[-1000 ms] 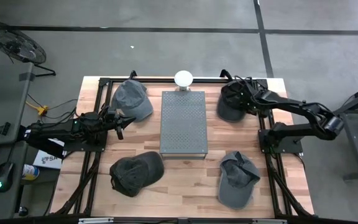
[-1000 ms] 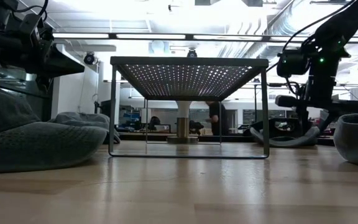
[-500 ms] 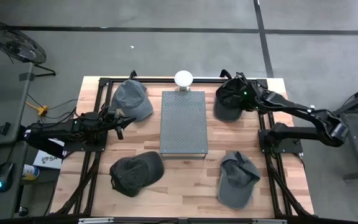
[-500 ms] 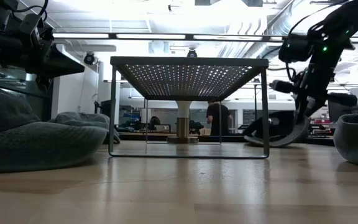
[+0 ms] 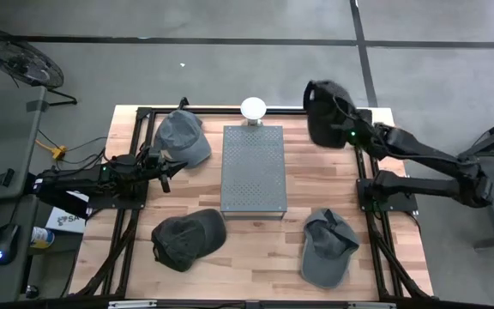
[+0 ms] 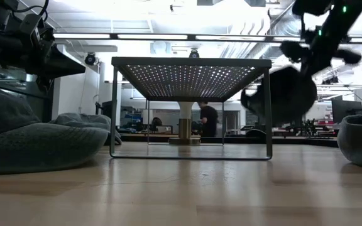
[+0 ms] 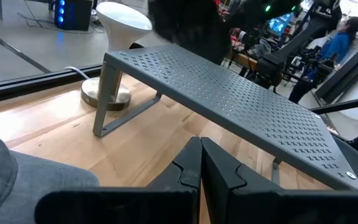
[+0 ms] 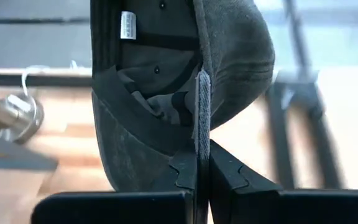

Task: Pick & Place hat
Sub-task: Put the top black cap on the shelf

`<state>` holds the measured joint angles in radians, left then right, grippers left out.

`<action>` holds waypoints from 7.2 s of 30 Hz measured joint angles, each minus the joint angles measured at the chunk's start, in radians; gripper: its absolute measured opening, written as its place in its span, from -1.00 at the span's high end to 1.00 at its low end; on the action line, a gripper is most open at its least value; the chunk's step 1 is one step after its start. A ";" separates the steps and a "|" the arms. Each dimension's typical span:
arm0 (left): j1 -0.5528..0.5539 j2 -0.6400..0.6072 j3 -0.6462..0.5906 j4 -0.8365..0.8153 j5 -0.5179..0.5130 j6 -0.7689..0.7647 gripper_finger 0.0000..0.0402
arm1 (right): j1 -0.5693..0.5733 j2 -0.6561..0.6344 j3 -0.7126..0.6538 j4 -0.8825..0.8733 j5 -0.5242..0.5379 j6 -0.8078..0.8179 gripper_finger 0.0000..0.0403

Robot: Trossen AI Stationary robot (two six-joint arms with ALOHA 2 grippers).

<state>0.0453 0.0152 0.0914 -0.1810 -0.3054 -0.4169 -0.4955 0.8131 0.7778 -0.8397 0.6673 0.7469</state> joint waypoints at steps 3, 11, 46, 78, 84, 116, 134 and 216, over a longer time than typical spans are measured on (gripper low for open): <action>0.000 0.000 0.000 0.000 0.000 0.000 0.99 | 0.083 0.003 0.093 -0.001 0.178 -0.166 0.97; 0.000 0.000 0.000 0.000 -0.001 0.000 0.99 | 0.371 -0.007 0.241 0.178 0.738 -0.616 0.97; 0.000 0.000 0.000 0.000 -0.003 0.000 0.99 | 0.739 0.377 0.141 0.695 0.871 -1.343 0.97; 0.000 0.000 0.000 0.000 -0.001 0.000 0.99 | 0.697 0.761 0.376 0.798 0.684 -1.635 0.97; 0.000 0.000 0.000 0.000 -0.001 0.000 0.99 | 0.691 0.771 0.371 0.809 0.613 -1.656 0.97; 0.000 0.000 0.000 0.000 -0.003 0.000 0.99 | 0.605 0.785 0.370 0.520 0.360 -1.268 0.68; 0.000 0.000 0.000 0.000 0.000 0.000 0.99 | 0.615 0.785 0.370 0.514 0.335 -1.236 0.71; 0.000 0.000 0.000 0.000 -0.001 0.000 0.99 | 0.220 1.128 1.334 -0.234 -0.649 -1.100 0.08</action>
<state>0.0453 0.0153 0.0913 -0.1810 -0.3061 -0.4171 -0.2760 1.9411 2.1120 -1.0739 0.0183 -0.3526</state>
